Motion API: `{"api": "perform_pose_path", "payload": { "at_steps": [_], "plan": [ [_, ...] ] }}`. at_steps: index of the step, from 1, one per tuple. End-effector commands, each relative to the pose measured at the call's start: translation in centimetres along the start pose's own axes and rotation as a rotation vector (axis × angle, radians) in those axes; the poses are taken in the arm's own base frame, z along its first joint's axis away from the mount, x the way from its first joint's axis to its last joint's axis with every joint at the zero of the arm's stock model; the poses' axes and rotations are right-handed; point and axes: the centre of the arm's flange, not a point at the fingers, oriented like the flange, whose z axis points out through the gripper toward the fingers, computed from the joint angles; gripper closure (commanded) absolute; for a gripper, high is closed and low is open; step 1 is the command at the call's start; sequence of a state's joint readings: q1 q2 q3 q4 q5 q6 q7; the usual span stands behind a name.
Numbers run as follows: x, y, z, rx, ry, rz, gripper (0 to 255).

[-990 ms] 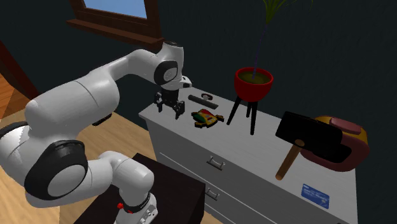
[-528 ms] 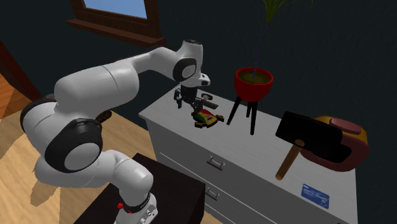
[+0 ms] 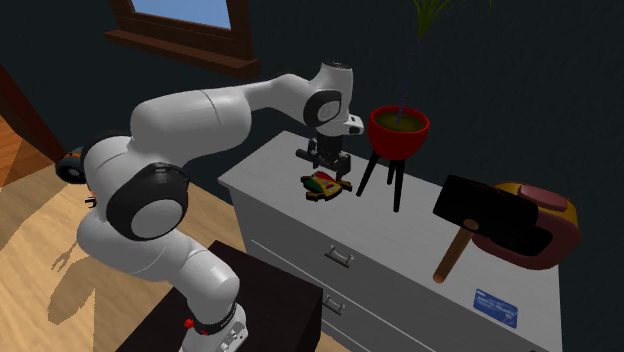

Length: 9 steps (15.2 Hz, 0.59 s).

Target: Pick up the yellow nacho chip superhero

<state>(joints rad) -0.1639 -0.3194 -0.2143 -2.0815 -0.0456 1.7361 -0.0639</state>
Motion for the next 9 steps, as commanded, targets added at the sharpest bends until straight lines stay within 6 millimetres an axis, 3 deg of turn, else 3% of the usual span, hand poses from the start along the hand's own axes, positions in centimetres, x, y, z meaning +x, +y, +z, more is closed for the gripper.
{"api": "perform_pose_path", "payload": {
  "at_steps": [1,4,9],
  "plan": [
    [1.8,1.6,-0.3,-0.012,0.013,0.045,0],
    [3.9,4.3,-0.7,-0.029,0.032,0.109,0],
    [4.0,4.4,1.9,-0.029,0.032,0.109,0]
  ]
}}
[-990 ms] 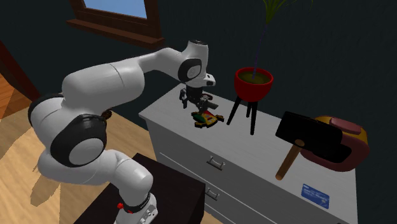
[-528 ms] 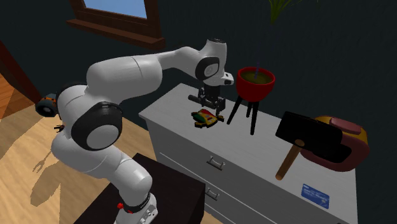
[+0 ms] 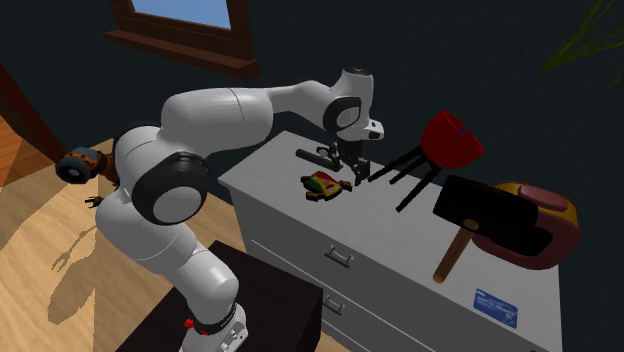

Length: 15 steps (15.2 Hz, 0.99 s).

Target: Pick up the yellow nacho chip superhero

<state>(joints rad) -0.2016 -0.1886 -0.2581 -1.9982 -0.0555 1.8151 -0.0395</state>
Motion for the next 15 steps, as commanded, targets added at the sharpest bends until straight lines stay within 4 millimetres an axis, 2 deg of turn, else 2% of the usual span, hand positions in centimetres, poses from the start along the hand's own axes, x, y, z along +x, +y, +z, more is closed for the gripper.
{"api": "perform_pose_path", "payload": {
  "at_steps": [1,3,5,6,15],
  "plan": [
    [-0.03,0.08,1.14,0.000,0.001,0.001,0],
    [-0.04,0.08,1.97,0.000,0.001,0.001,0],
    [-0.03,0.08,1.98,0.000,0.001,0.001,0],
    [-0.05,0.06,1.96,0.000,0.001,0.001,255],
    [-0.03,0.08,1.98,0.000,0.001,0.001,255]
  ]
}}
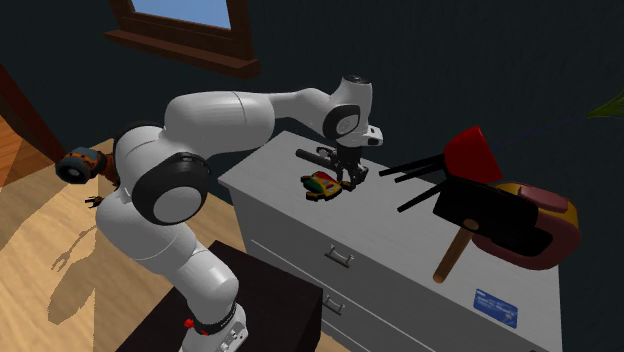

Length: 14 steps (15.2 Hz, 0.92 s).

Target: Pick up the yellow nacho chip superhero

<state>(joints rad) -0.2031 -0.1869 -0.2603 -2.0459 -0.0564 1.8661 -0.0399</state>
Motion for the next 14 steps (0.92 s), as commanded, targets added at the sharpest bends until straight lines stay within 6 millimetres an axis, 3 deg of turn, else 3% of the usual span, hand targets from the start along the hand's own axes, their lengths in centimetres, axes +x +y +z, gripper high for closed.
{"api": "perform_pose_path", "payload": {
  "at_steps": [1,14],
  "plan": [
    [0.0,0.0,-0.5,0.000,-0.001,0.000,255],
    [0.0,0.1,-7.3,0.000,-0.001,0.000,255]
  ]
}}
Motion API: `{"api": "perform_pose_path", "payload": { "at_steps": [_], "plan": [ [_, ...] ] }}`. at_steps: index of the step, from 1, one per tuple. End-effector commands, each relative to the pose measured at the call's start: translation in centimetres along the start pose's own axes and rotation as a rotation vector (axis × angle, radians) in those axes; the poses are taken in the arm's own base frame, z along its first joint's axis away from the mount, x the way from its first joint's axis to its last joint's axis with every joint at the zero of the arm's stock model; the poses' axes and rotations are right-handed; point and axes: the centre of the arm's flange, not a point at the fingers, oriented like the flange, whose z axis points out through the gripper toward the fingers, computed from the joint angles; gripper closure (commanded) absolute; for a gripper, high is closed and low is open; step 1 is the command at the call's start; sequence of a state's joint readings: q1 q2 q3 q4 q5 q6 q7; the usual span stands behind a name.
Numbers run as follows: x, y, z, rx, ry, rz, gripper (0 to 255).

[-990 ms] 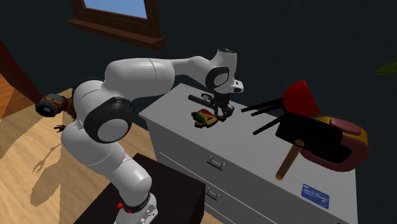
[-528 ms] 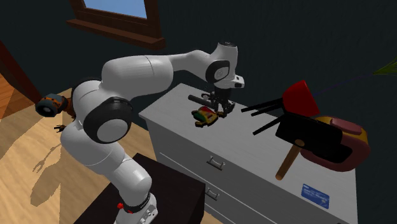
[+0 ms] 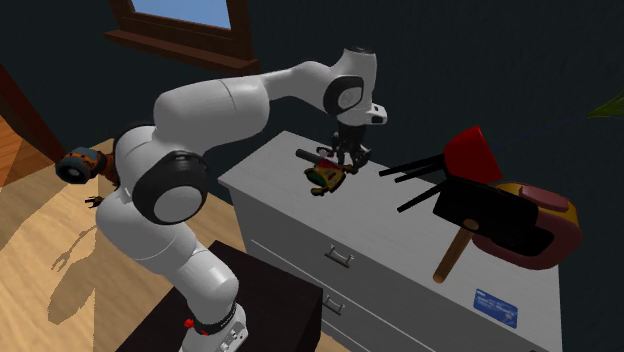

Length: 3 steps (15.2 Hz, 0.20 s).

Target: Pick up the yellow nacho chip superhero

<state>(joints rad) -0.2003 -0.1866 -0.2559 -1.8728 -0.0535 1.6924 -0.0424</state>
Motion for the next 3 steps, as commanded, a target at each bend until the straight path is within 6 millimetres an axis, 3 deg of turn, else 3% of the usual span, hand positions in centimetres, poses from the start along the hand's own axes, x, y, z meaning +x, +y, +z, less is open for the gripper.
{"api": "perform_pose_path", "payload": {
  "at_steps": [1,3],
  "plan": [
    [0.04,0.00,-1.10,0.000,0.000,0.000,255],
    [0.04,0.00,-1.18,0.000,0.000,0.000,255]
  ]
}}
